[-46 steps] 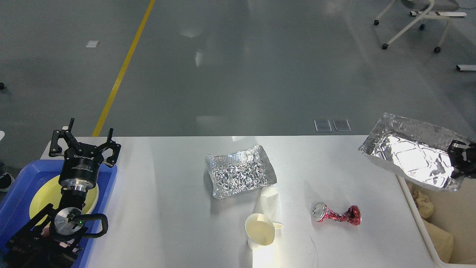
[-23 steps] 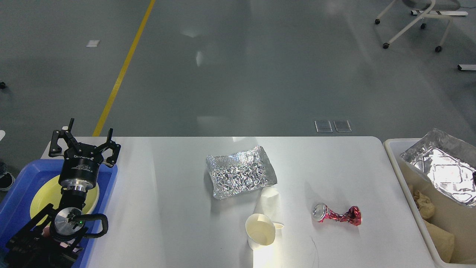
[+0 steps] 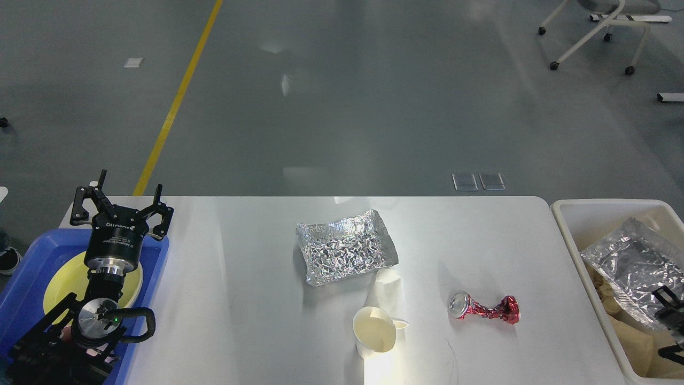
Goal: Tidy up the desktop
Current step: 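Drop the foil container into the white bin, then raise the right gripper from the bin and move to the crumpled foil tray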
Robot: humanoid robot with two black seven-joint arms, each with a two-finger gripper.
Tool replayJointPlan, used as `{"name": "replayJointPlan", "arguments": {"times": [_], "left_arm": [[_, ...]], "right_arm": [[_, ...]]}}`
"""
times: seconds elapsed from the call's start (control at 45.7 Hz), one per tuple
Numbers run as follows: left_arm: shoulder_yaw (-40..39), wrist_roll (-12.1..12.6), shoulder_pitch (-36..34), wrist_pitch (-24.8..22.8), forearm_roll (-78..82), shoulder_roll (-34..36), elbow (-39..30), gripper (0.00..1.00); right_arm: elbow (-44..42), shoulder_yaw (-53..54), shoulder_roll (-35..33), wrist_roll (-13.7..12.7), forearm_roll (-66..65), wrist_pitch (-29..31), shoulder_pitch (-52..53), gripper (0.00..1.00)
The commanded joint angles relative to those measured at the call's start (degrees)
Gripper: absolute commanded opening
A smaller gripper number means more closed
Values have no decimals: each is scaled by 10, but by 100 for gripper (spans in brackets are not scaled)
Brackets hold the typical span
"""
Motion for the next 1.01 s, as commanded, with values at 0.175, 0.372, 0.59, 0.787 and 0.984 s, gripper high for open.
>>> {"name": "replayJointPlan", "arguments": {"times": [0.175,0.372,0.59,0.787,0.984], "left_arm": [[-1,0,0,0,0,0,0,97],[0,0,-1,0,0,0,0,97],[0,0,-1,0,0,0,0,97],[0,0,0,0,0,0,0,97],[0,1,-1,0,0,0,0,97]], "right_arm": [[-46,5,49,-3,-1,-7,-19,0],[-46,1,57,-3,-1,-7,-22,0],[-46,5,51,-1,0,-19,-36,62],[-38,4,50,-1,-1,-51,-35,100],[-37,3,47,-1,-9,-48,-29,100]]}}
